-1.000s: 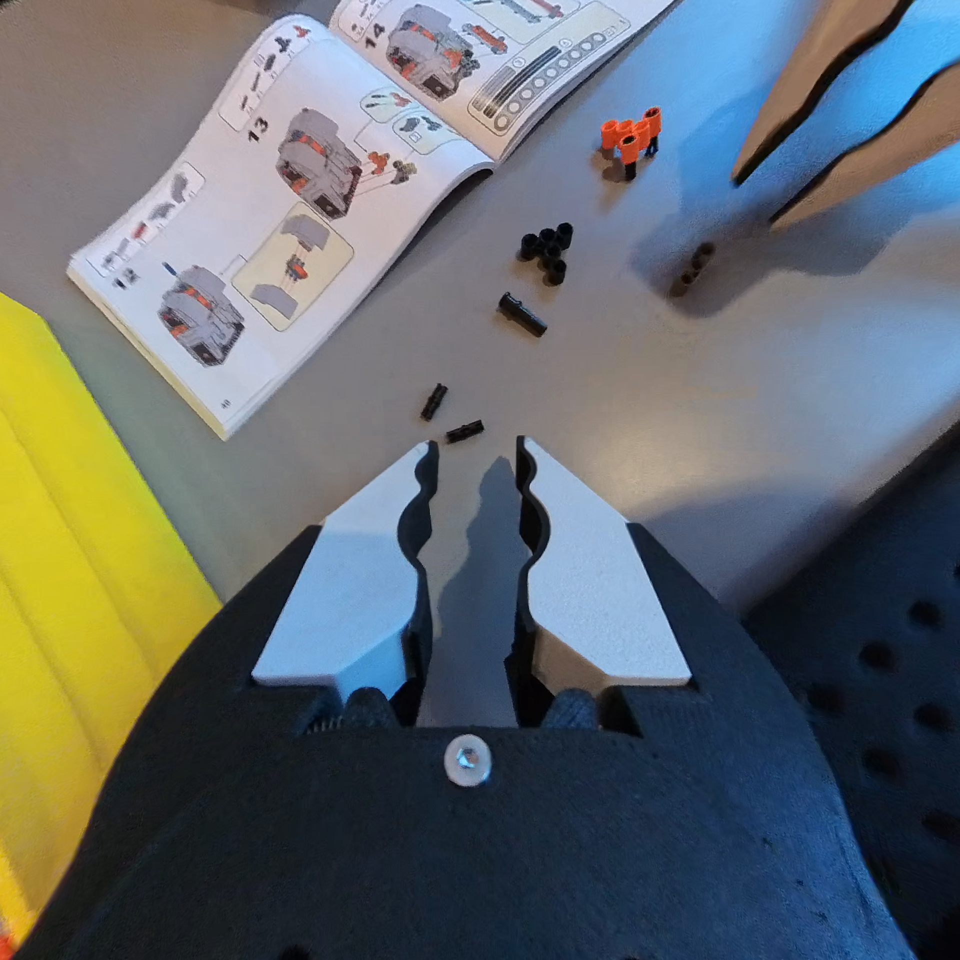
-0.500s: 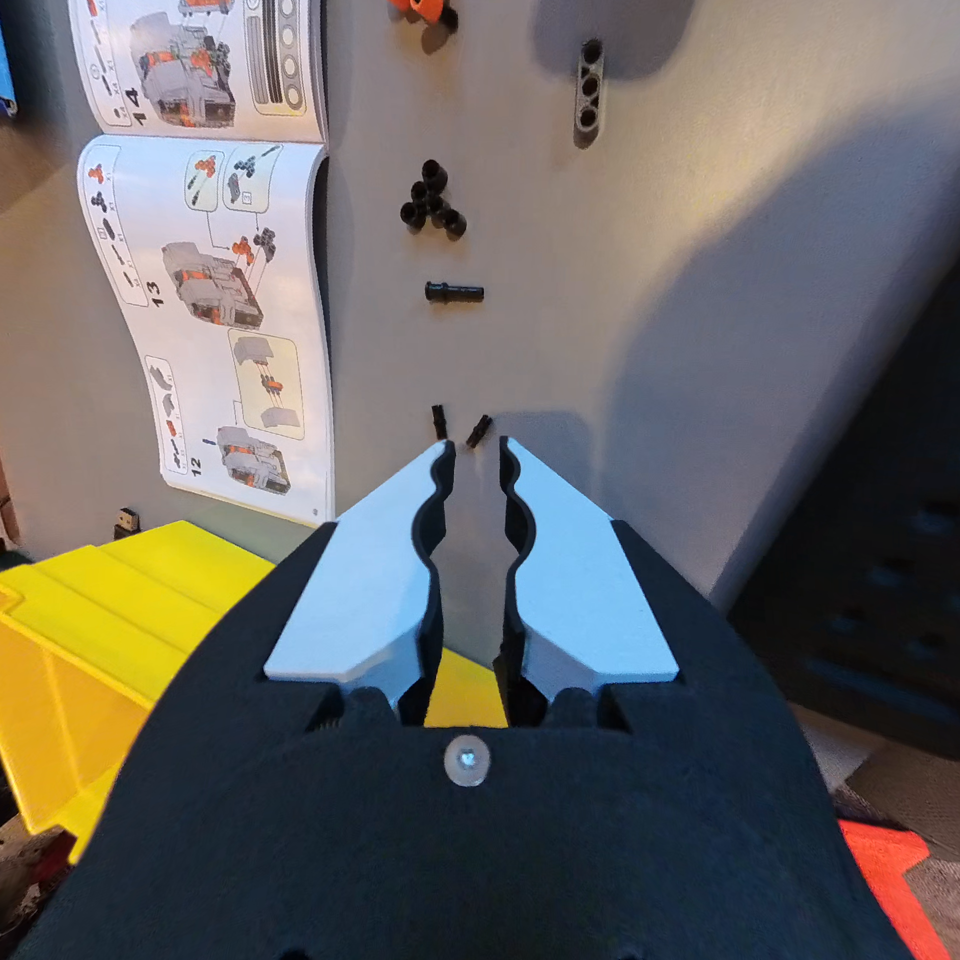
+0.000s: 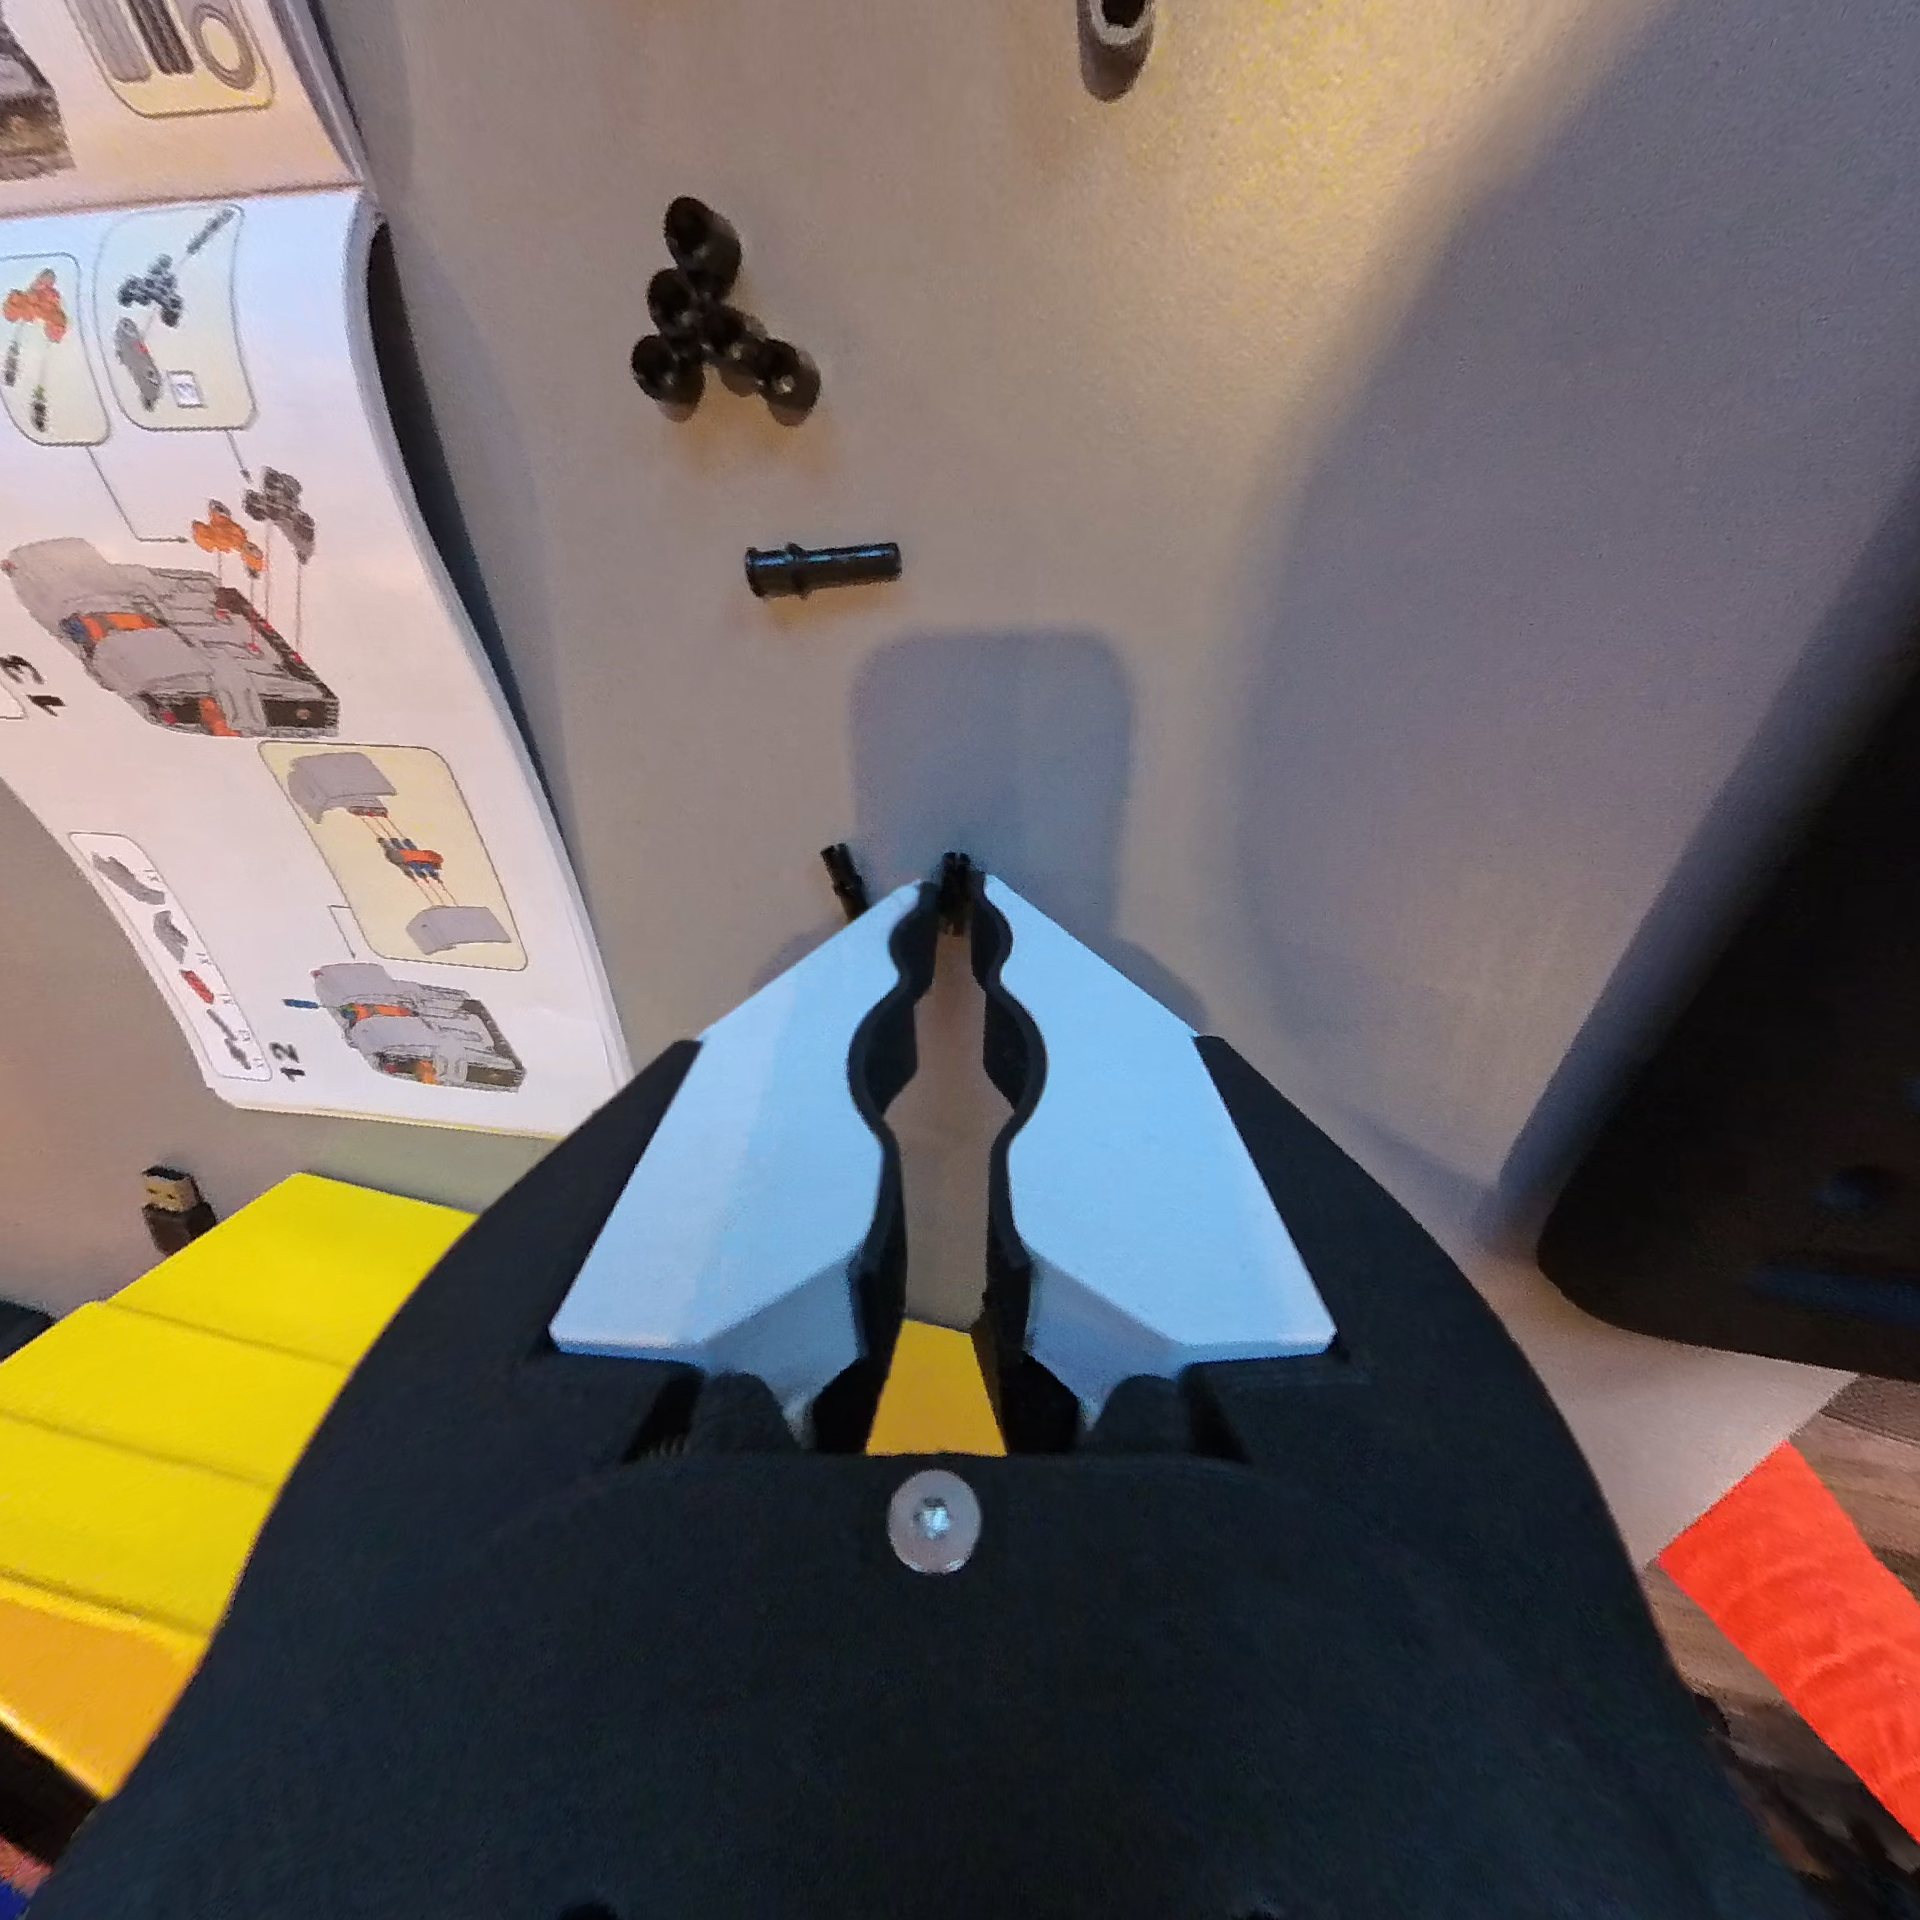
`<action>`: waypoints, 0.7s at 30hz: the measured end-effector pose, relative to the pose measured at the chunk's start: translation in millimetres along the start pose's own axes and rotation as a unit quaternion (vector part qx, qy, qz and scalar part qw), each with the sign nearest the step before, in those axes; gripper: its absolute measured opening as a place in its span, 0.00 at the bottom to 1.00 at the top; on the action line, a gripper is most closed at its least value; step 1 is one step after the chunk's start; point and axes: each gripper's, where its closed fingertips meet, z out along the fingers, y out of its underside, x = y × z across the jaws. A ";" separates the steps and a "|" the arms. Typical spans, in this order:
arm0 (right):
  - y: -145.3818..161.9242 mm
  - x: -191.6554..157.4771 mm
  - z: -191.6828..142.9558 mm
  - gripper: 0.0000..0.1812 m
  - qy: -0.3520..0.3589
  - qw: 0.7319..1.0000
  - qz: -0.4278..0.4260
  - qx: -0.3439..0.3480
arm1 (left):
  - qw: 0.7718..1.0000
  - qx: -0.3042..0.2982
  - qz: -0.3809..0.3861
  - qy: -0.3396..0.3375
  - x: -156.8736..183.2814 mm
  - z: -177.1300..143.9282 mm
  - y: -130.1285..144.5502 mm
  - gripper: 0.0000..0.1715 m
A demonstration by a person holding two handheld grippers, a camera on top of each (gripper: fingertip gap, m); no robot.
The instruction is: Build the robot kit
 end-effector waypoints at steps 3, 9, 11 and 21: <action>1.1 -0.8 0.7 0.07 -0.001 1.000 -0.002 -0.004 | 1.000 0.005 -0.011 0.002 0.3 -0.1 1.2 0.01; -0.6 -2.3 1.5 0.07 -0.002 1.000 -0.008 -0.004 | 0.998 0.024 -0.059 -0.004 0.1 -3.1 1.1 0.01; -3.5 -2.2 0.7 0.07 0.001 1.000 -0.010 0.002 | 0.994 0.054 -0.100 -0.010 -3.5 -11.0 -3.7 0.01; -96.1 1.4 -25.8 0.12 0.037 0.965 0.047 0.257 | 0.722 0.571 -0.380 0.085 -14.5 -121.5 -111.5 0.01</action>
